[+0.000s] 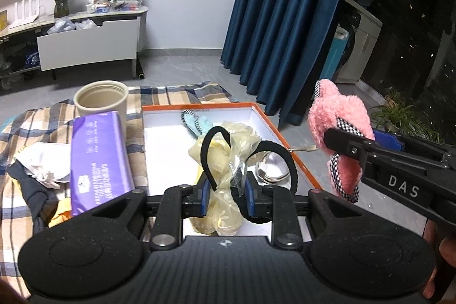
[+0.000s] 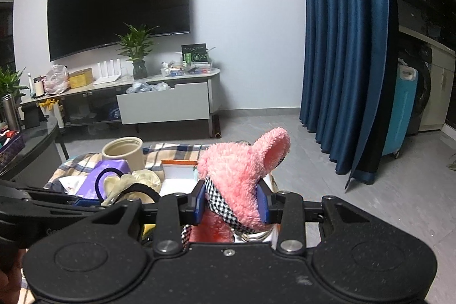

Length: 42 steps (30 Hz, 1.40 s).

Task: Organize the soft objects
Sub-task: 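Carry the plastic bag in the left tool while the right carries the pink plush toward the box, then lower the bag and pink plush into the box and open both tools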

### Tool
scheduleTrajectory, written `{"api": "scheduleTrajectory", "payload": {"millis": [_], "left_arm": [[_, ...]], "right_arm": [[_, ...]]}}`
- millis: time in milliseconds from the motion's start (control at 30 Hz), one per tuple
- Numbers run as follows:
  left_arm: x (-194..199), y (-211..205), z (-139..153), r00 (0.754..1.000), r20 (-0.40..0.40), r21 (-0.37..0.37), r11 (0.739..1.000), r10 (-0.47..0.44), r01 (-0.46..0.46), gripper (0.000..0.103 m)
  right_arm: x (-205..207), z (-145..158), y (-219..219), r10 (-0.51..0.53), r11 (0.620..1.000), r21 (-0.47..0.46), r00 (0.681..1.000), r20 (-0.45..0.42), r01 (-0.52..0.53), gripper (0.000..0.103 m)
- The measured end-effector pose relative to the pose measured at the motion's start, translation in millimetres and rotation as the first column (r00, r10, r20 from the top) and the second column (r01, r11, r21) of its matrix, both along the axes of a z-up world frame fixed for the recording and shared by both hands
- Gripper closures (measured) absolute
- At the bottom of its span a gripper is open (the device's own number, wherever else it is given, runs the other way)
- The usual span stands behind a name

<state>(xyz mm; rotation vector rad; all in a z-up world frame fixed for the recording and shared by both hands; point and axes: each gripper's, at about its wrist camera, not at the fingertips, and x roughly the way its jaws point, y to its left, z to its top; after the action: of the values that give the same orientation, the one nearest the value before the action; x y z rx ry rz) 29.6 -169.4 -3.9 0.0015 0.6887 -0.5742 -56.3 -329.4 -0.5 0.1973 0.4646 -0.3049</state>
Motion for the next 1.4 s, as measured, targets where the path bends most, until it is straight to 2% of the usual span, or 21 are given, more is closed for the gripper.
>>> {"api": "scheduleTrajectory", "payload": {"millis": [1100,1333,1400], "left_arm": [[5.5,-27.6,-29.3,0.998,-0.058,0.059,0.998,-0.035,0.039,0.077],[6.0,-30.6,-34.2,0.997,-0.070,0.071,0.997,-0.037,0.042,0.077],[6.1,-31.9,-36.1,0.997,-0.073,0.076,0.996,-0.039,0.044,0.077]], "right_arm": [[9.0,-39.5,-17.9,0.018,0.999,0.049,0.995,-0.098,-0.014,0.056],[9.3,-43.8,-20.2,0.028,0.998,0.056,0.994,-0.106,-0.022,0.051],[8.5,-44.7,-20.6,0.027,0.998,0.057,0.994,-0.108,-0.021,0.046]]}}
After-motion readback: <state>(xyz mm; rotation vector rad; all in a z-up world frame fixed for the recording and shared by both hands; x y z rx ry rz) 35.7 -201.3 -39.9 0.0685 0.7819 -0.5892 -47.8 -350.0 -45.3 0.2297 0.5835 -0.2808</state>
